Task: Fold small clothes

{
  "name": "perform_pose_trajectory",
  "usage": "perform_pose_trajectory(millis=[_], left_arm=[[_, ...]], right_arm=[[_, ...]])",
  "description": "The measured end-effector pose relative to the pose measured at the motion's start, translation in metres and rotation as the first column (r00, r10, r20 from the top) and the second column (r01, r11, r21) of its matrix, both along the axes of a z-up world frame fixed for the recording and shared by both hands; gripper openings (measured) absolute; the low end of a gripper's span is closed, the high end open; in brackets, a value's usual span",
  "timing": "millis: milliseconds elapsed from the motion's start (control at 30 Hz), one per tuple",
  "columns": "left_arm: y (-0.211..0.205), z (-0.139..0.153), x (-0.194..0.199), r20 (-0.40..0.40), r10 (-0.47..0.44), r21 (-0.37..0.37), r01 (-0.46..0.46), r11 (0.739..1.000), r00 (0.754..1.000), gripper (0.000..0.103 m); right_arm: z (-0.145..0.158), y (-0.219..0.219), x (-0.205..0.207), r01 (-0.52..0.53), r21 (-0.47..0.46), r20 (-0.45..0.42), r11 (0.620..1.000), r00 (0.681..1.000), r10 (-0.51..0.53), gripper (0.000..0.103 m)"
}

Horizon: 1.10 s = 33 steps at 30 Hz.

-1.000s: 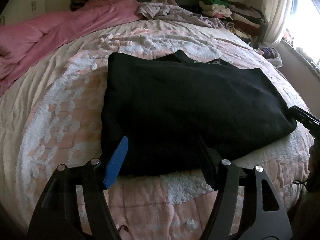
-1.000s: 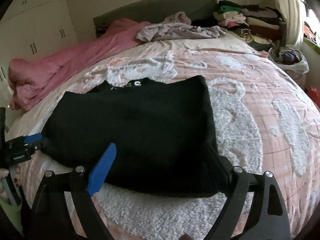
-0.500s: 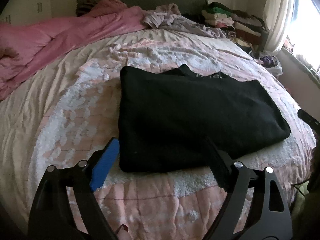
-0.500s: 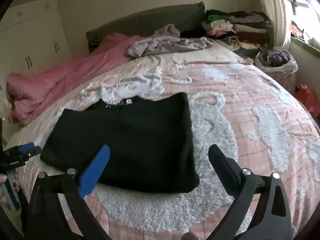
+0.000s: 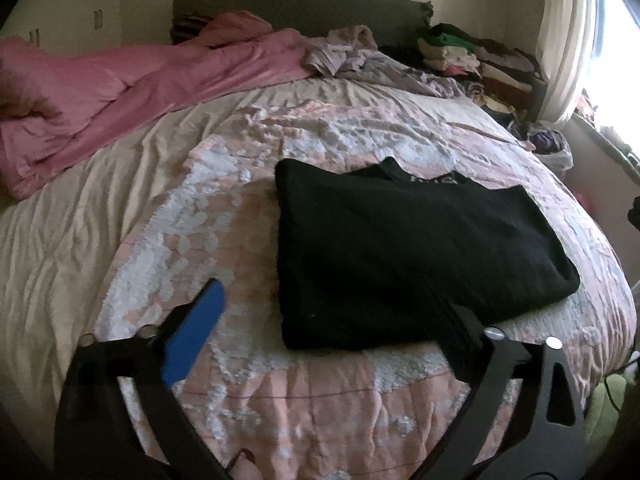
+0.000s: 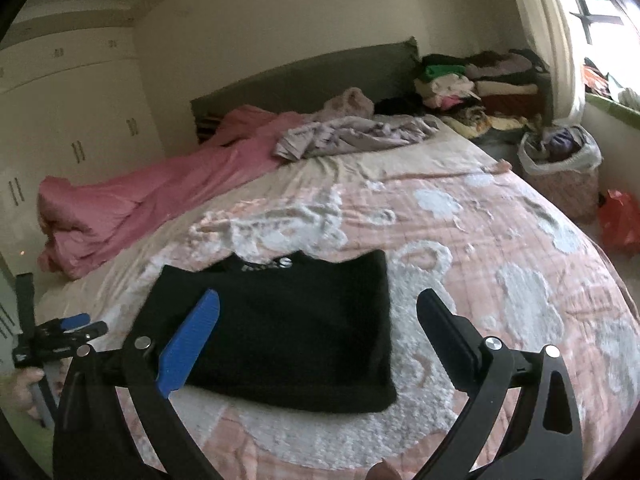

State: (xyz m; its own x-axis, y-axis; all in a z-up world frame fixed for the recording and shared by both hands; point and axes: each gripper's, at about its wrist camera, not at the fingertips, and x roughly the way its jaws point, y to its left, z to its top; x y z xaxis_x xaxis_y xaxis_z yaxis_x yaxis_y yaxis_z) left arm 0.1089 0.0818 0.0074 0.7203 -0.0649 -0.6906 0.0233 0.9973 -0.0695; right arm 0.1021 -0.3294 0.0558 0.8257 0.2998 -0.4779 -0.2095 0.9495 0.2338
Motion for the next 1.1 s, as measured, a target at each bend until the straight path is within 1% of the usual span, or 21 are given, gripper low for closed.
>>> perform_pose_trajectory(millis=[267,433,600,700,867,1000,1100], left_arm=[[0.016,0.008,-0.002,0.022,0.034,-0.003,-0.034,0.999,0.999,0.093],[0.024,0.01,-0.001,0.034,0.054,0.007,-0.054,0.998,0.998,0.093],[0.032,0.009,0.003,0.031,0.075,0.006,-0.076,0.997,0.997,0.093],[0.038,0.007,0.006,0.027,0.091,0.002,-0.091,0.996,0.995,0.093],[0.045,0.004,0.012,0.023,0.115,-0.005,-0.115,0.993,0.993,0.093],[0.053,-0.001,0.018,0.013,0.132,-0.017,-0.132,0.991,0.991,0.093],[0.058,-0.005,0.023,0.009,0.151,-0.013,-0.151,0.988,0.989,0.093]], right_arm=[[0.031,0.031,0.005,-0.087,0.017,0.038,0.996,0.996,0.087,0.098],[0.049,0.053,0.013,-0.15,0.035,0.061,0.988,0.987,0.148,0.098],[0.059,0.079,0.023,-0.208,0.026,0.07,0.978,0.976,0.206,0.098],[0.056,0.098,0.026,-0.243,0.005,0.062,0.97,0.968,0.242,0.098],[0.039,0.13,0.032,-0.298,-0.015,0.027,0.954,0.954,0.299,0.098],[0.021,0.157,0.036,-0.335,-0.04,-0.009,0.941,0.942,0.335,0.098],[0.006,0.177,0.037,-0.363,-0.074,-0.032,0.929,0.932,0.362,0.098]])
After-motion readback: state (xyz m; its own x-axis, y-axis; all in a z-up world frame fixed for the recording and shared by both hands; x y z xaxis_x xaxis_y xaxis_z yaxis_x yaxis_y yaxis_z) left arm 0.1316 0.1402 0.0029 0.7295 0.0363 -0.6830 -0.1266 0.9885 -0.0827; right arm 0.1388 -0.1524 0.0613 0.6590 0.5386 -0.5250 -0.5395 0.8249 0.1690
